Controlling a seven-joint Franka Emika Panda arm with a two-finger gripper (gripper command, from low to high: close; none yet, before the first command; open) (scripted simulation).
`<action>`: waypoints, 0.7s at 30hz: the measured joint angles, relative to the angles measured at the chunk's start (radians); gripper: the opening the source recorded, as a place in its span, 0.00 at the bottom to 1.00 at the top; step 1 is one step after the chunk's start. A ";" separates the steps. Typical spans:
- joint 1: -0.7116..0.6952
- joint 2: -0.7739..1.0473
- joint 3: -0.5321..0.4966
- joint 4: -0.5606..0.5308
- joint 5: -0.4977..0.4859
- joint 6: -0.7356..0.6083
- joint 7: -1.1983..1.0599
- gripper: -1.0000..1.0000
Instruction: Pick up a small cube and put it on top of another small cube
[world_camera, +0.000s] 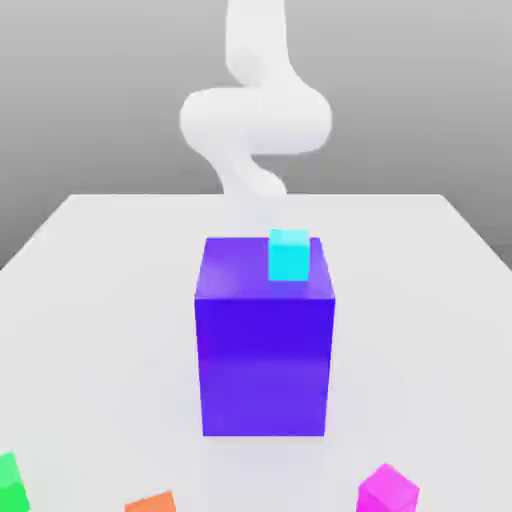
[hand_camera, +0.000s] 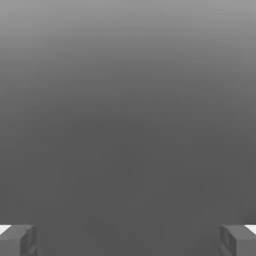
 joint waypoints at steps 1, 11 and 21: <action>0.023 0.024 -0.015 0.000 0.005 0.007 -0.045 0.50; 0.223 0.249 -0.151 -0.005 0.076 0.069 -0.472 0.50; 0.384 0.476 -0.254 -0.008 0.179 0.129 -0.920 0.50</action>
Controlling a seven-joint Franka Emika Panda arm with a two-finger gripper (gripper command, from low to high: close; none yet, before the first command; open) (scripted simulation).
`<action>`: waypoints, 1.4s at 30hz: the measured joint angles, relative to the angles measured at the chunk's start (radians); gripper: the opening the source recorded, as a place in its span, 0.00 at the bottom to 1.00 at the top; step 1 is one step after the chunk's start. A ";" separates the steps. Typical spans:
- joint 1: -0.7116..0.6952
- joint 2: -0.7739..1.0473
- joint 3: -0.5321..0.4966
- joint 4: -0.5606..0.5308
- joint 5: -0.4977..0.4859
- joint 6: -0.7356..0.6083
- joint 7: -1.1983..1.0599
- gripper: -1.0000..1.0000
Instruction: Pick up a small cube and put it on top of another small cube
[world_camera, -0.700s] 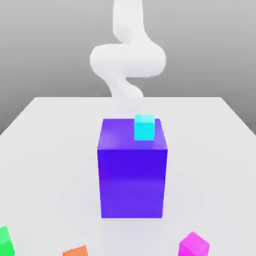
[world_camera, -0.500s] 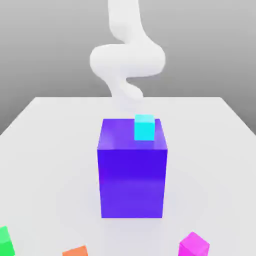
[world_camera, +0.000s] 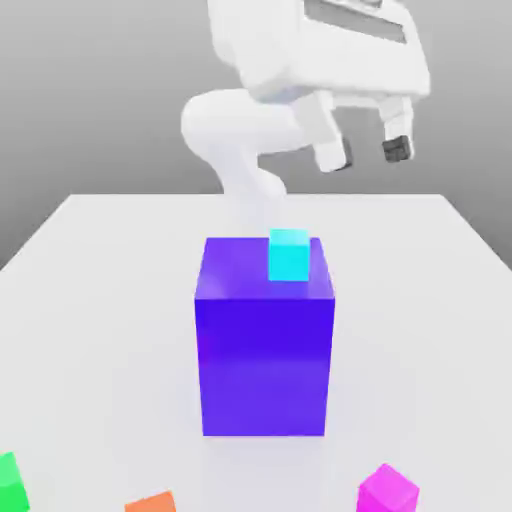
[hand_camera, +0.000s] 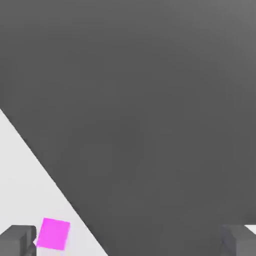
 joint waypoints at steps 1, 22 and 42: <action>0.012 0.023 -0.006 0.000 0.012 0.006 -0.046 0.50; 0.088 0.476 0.043 -0.014 0.095 0.149 -0.893 0.50; 0.050 0.740 0.119 0.004 0.021 0.321 -1.135 0.00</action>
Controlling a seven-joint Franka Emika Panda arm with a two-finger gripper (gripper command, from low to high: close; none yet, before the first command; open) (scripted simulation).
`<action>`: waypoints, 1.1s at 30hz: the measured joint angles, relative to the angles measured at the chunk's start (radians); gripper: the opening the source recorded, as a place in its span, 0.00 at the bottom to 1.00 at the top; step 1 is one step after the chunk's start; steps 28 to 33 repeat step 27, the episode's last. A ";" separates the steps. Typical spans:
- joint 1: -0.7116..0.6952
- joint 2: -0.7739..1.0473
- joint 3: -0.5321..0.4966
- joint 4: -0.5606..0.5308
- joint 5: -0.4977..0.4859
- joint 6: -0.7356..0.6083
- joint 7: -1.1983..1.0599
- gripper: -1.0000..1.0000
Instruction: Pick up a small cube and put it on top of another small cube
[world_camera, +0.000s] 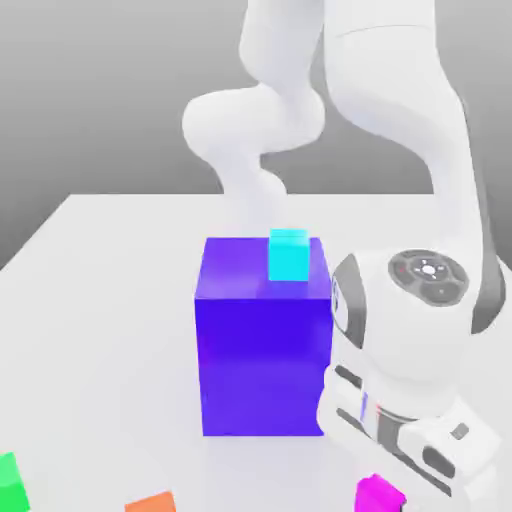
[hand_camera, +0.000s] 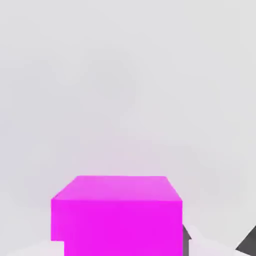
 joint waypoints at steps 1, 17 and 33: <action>0.009 -0.032 -0.011 -0.007 -0.013 -0.024 0.010 0.00; -0.243 -0.085 -0.387 0.090 0.131 -0.259 0.495 0.00; -0.434 0.078 -0.410 0.172 0.323 -0.227 0.593 1.00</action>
